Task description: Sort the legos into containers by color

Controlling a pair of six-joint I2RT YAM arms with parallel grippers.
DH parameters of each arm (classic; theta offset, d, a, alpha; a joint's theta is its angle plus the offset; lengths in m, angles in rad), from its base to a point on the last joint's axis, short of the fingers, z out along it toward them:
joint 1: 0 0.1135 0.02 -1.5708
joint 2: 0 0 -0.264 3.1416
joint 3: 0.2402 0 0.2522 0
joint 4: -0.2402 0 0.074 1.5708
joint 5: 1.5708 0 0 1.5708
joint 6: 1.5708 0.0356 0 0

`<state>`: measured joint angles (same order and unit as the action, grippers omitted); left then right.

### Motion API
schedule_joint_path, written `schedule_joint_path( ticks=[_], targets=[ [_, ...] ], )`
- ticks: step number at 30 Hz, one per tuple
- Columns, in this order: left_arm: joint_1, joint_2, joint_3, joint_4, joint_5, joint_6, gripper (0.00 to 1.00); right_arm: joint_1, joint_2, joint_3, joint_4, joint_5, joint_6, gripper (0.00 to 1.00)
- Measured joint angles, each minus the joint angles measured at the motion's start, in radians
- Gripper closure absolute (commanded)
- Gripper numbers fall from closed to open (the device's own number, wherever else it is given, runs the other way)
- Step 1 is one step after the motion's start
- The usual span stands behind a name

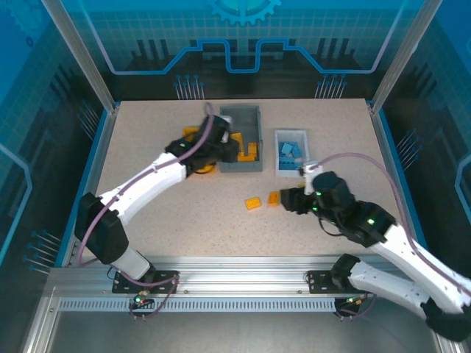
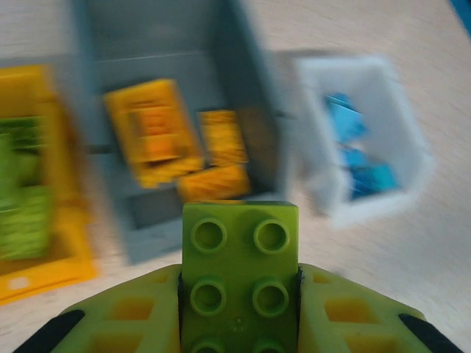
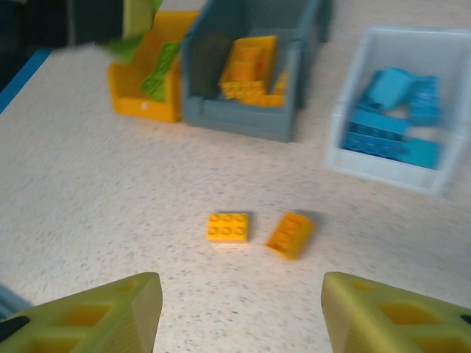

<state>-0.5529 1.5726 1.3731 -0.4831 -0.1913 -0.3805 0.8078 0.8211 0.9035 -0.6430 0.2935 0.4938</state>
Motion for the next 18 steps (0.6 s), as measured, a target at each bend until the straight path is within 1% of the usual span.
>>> schedule_joint_path(
  ticks=[2,4,7,9,13,15,18],
  targets=[
    [0.105,0.015,-0.022,-0.012,0.021,-0.011,0.77,0.058,0.104,0.001,0.064,0.018,0.003,0.4],
    [0.188,0.055,-0.024,-0.023,0.049,-0.014,0.78,0.086,0.182,0.001,0.107,0.023,0.012,0.4],
    [0.27,0.138,-0.008,-0.036,0.077,-0.013,0.79,0.102,0.246,0.001,0.155,0.029,0.034,0.4],
    [0.302,0.212,0.025,-0.047,0.091,-0.013,0.79,0.102,0.259,0.001,0.177,0.033,0.051,0.4],
    [0.327,0.331,0.092,-0.053,0.121,-0.01,0.76,0.102,0.26,-0.001,0.207,0.039,0.076,0.4],
    [0.33,0.374,0.118,-0.057,0.13,-0.01,0.7,0.102,0.26,-0.003,0.21,0.04,0.085,0.4],
    [0.33,0.409,0.138,-0.063,0.128,-0.005,0.56,0.102,0.255,-0.017,0.216,0.04,0.094,0.39]
  ],
)
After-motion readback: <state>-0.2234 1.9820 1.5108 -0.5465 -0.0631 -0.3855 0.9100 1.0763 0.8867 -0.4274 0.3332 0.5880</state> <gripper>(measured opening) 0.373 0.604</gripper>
